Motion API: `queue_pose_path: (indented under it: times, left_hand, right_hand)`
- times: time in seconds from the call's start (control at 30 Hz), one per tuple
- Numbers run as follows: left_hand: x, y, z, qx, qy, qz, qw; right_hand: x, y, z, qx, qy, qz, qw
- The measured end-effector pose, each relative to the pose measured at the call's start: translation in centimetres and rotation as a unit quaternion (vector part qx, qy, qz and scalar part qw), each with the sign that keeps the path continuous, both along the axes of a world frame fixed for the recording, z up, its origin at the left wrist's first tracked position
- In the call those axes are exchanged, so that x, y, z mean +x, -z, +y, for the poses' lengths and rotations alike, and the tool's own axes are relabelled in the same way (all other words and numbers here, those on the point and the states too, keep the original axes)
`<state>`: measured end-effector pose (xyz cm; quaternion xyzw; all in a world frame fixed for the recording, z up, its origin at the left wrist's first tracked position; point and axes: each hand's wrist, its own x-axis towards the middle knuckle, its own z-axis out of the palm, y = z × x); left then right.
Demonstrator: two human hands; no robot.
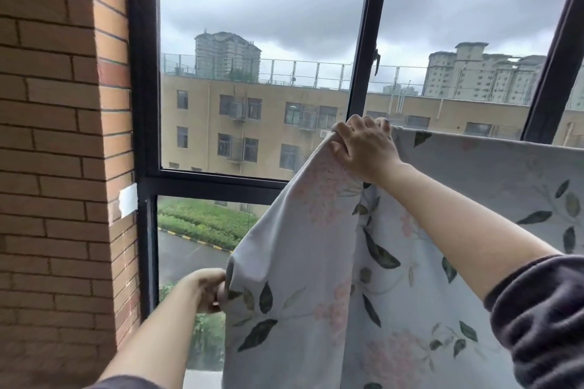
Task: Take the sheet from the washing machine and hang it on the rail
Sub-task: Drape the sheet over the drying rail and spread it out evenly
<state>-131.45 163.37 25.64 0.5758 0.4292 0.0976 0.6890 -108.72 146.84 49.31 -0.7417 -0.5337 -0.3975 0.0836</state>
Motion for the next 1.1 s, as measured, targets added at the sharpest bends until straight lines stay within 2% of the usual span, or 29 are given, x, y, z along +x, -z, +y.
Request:
queue_pose_path:
  times: [0.07, 0.13, 0.17, 0.2, 0.23, 0.3, 0.37, 0.4, 0.47, 0.53, 0.57, 0.6, 0.67, 0.7, 0.73, 0.87, 0.93, 1.1]
  left_hand:
    - [-1.4, -2.4, 1.2, 0.056, -0.086, -0.130, 0.986]
    - [-3.0, -5.8, 3.3, 0.021, -0.204, -0.297, 0.932]
    - [-4.2, -7.5, 4.2, -0.021, -0.221, -0.374, 0.900]
    - [-5.6, -9.4, 4.4, -0.033, -0.207, -0.395, 0.895]
    - [-6.9, -11.0, 4.3, -0.018, -0.170, -0.355, 0.919]
    - [-8.8, -12.7, 3.2, 0.019, -0.043, -0.200, 0.979]
    - [-9.3, -13.3, 2.0, 0.041, 0.058, -0.133, 0.989]
    - [-9.2, -13.7, 1.8, 0.059, 0.063, -0.151, 0.985]
    - [-8.6, -14.7, 1.7, 0.089, 0.002, -0.274, 0.958]
    - [-8.7, -16.2, 2.1, 0.110, -0.073, -0.441, 0.888]
    - [-9.1, -17.0, 2.5, 0.111, -0.075, -0.495, 0.859]
    - [-9.5, -17.7, 2.7, 0.107, -0.066, -0.506, 0.854]
    - [-9.5, -18.3, 2.9, 0.113, -0.065, -0.410, 0.903]
    - [-9.3, -18.6, 3.2, 0.120, -0.073, -0.377, 0.916]
    - [-9.0, -19.3, 3.2, 0.124, -0.087, -0.378, 0.913]
    - [-9.2, -24.7, 3.2, 0.204, -0.173, -0.488, 0.831]
    - [-10.0, -27.2, 3.1, 0.245, -0.192, -0.523, 0.793]
    - [-12.3, -30.9, 3.9, 0.283, -0.219, -0.520, 0.775]
  right_hand:
    - [0.1, -0.1, -0.1, -0.001, -0.004, 0.001, 1.000]
    - [0.2, -0.2, -0.2, -0.003, -0.005, 0.002, 1.000]
    - [0.3, -0.2, -0.3, -0.003, -0.003, 0.003, 1.000]
    - [0.3, -0.3, -0.3, -0.002, -0.002, 0.004, 1.000]
    - [0.3, -0.4, -0.2, -0.001, -0.003, 0.008, 1.000]
    - [0.1, -0.4, 0.0, 0.001, -0.004, 0.013, 1.000]
    - [-0.1, -0.4, 0.2, 0.007, -0.006, 0.012, 1.000]
    - [-0.3, -0.4, 0.4, 0.011, -0.008, 0.009, 1.000]
    - [-0.3, -0.4, 0.3, 0.012, -0.007, 0.014, 1.000]
    - [-0.2, -0.5, 0.2, 0.019, -0.010, 0.021, 1.000]
    - [-0.1, -0.6, 0.0, 0.024, -0.013, 0.028, 0.999]
    - [-0.1, -0.8, -0.1, 0.027, -0.017, 0.035, 0.999]
    - [-0.2, -0.9, -0.2, 0.029, -0.022, 0.048, 0.998]
    - [-0.3, -1.0, -0.2, 0.027, -0.024, 0.054, 0.998]
    - [-0.4, -1.1, -0.2, 0.028, -0.026, 0.056, 0.998]
    - [-0.4, -1.9, 0.1, 0.055, -0.052, 0.032, 0.997]
    - [-0.7, -3.1, 0.6, 0.085, -0.069, 0.052, 0.993]
    - [-3.1, -7.0, 2.7, 0.169, -0.093, 0.103, 0.976]
